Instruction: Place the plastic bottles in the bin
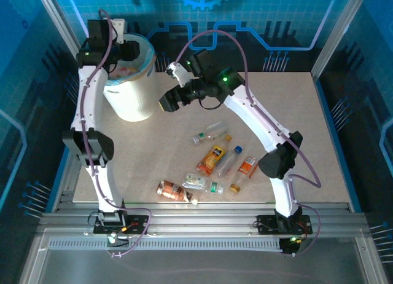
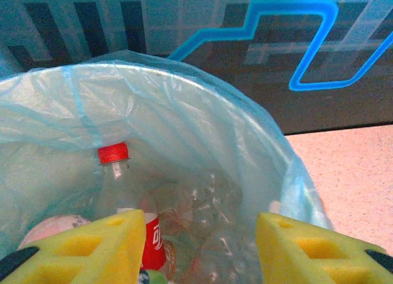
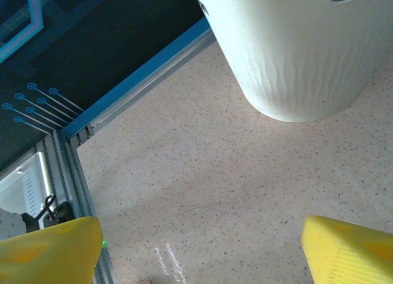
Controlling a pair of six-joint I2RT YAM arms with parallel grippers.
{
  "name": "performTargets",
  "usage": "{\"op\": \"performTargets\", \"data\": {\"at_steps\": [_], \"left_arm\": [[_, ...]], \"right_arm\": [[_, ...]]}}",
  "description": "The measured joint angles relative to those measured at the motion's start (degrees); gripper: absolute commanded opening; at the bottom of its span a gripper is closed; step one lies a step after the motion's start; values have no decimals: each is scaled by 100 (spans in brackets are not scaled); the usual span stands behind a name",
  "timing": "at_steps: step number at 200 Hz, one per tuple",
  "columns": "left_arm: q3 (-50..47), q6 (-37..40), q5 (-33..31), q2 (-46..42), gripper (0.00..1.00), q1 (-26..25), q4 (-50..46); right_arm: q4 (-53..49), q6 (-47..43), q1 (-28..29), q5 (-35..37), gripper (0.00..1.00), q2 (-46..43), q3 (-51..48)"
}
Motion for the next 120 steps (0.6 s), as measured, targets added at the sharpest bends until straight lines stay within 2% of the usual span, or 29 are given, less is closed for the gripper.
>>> {"op": "performTargets", "data": {"at_steps": [31,64,96,120], "left_arm": [[-1749,-140,-15,-1987,57,-278,223],[-3759,-306,13,-4376,61,-1196,470],[-5134,-743,0,-5663,63,-1648,369],[-6251,-1294,2,-6319,65,-1862,-11]], "right_arm": [[-280,-28,339,444,85,-400,-254],[-87,-212,1058,931,85,-1676,-2135],[326,-369,1945,1360,86,-2616,-4028],[664,-382,2693,1740,87,-2872,-5276]]}}
